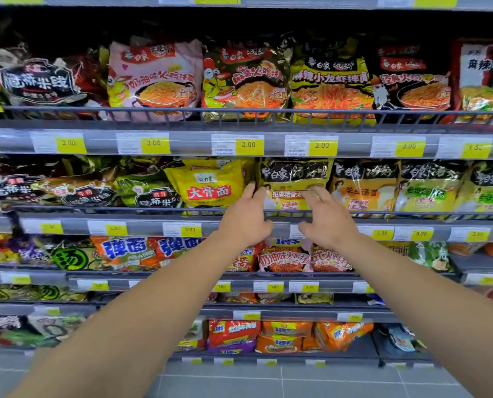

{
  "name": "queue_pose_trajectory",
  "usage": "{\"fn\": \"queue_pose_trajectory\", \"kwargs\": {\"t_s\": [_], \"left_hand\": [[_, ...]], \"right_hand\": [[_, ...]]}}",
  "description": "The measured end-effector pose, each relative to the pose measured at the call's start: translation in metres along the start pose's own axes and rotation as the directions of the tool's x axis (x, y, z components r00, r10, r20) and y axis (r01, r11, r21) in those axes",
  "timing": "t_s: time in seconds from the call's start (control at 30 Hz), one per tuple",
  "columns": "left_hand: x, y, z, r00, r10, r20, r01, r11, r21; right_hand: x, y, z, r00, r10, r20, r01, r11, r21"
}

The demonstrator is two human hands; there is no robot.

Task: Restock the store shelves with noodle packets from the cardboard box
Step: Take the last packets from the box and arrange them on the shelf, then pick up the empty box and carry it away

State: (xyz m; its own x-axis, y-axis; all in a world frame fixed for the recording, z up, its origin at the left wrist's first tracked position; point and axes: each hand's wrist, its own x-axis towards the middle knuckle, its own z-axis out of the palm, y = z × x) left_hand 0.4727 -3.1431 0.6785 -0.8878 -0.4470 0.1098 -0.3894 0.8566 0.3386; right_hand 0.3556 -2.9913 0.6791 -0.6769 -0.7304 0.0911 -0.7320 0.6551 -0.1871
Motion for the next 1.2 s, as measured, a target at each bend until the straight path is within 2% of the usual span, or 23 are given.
{"fn": "queue_pose_trajectory", "kwargs": {"t_s": [0.23,0.47,0.57,0.7,0.97,1.1,1.2], "left_hand": [[-0.046,-0.046,-0.017,0.991,0.128,0.031,-0.128,0.992,-0.001],[-0.113,-0.112,-0.019,0.977,0.174,0.123,-0.186,0.977,0.099],[-0.162,-0.145,-0.011,0.975,0.153,0.160,-0.173,0.977,0.124],[-0.226,-0.197,-0.001,0.968,0.101,0.231,-0.109,0.994,0.024],[-0.374,-0.272,0.012,0.969,-0.021,0.247,0.032,0.999,-0.040],[-0.442,-0.314,0.016,0.931,-0.144,0.335,0.192,0.975,-0.113],[-0.486,-0.346,0.021,0.897,-0.230,0.378,0.298,0.945,-0.131]], "right_hand": [[-0.038,-0.072,0.007,0.995,0.067,0.075,-0.070,0.997,0.042],[-0.098,-0.156,0.047,0.986,0.101,0.134,-0.106,0.994,0.031],[-0.140,-0.192,0.072,0.969,0.133,0.206,-0.144,0.989,0.041],[-0.192,-0.244,0.107,0.949,0.137,0.284,-0.158,0.986,0.051],[-0.291,-0.338,0.180,0.921,0.118,0.371,-0.172,0.978,0.117],[-0.347,-0.387,0.217,0.882,0.153,0.445,-0.268,0.940,0.209],[-0.377,-0.417,0.242,0.861,0.152,0.485,-0.280,0.938,0.203]]}}
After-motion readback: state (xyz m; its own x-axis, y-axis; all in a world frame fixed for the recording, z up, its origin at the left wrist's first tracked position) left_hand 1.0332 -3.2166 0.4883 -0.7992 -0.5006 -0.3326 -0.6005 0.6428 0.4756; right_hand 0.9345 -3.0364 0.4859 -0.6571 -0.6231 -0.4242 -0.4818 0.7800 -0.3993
